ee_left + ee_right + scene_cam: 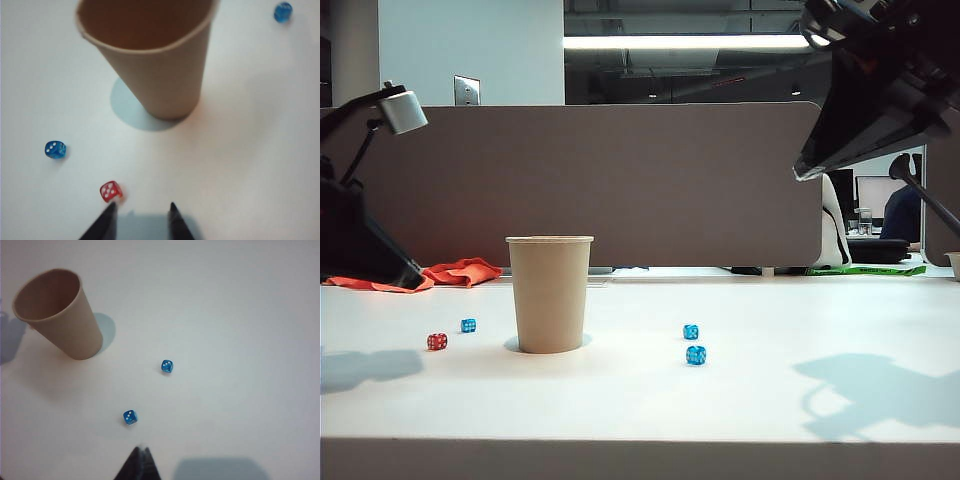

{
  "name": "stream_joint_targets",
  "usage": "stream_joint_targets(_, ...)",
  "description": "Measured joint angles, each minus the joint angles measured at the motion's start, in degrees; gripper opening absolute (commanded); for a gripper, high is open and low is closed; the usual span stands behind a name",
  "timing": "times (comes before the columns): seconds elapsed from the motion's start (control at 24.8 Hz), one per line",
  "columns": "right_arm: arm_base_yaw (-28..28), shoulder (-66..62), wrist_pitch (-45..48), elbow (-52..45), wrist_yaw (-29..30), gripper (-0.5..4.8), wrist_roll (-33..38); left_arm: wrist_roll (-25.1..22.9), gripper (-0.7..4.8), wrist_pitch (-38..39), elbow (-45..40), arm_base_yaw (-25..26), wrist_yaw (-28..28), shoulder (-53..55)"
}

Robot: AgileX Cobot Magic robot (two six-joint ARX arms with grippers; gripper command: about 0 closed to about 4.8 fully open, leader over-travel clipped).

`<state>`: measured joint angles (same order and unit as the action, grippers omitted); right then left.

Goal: Pick up the dice with a different color and drop it into the paper cup.

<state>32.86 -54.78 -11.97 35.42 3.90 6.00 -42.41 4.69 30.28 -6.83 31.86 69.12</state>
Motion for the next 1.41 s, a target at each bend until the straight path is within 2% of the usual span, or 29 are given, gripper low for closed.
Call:
stream_joint_targets(0.16, 0.0, 0.0, 0.0, 0.0, 0.0, -0.01, 0.0, 5.4, 1.31, -3.0, 0.0, 0.0, 0.0, 1.7)
stream_joint_targets(0.28, 0.0, 0.0, 0.0, 0.0, 0.0, -0.01, 0.0, 7.0, 1.31, -3.7, 0.0, 0.0, 0.0, 3.3)
stream_joint_targets(0.64, 0.0, 0.0, -0.1, 0.0, 0.0, -0.01, 0.0, 7.4, 1.31, -5.1, 0.0, 0.0, -2.6, 4.6)
stream_joint_targets(1.13, 0.0, 0.0, -0.2, 0.0, 0.0, -0.01, 0.0, 7.4, 1.32, -8.1, 0.0, 0.0, -2.8, 7.0)
stream_joint_targets(1.21, 0.0, 0.0, -0.2, 0.0, 0.0, -0.01, 0.0, 7.4, 1.6, -8.3, 0.0, 0.0, -2.8, 7.8)
stream_joint_targets(1.41, 0.0, -0.1, -0.4, 0.0, 0.0, -0.01, 0.0, 7.4, 1.61, -8.4, 0.0, 0.0, -2.8, 9.4)
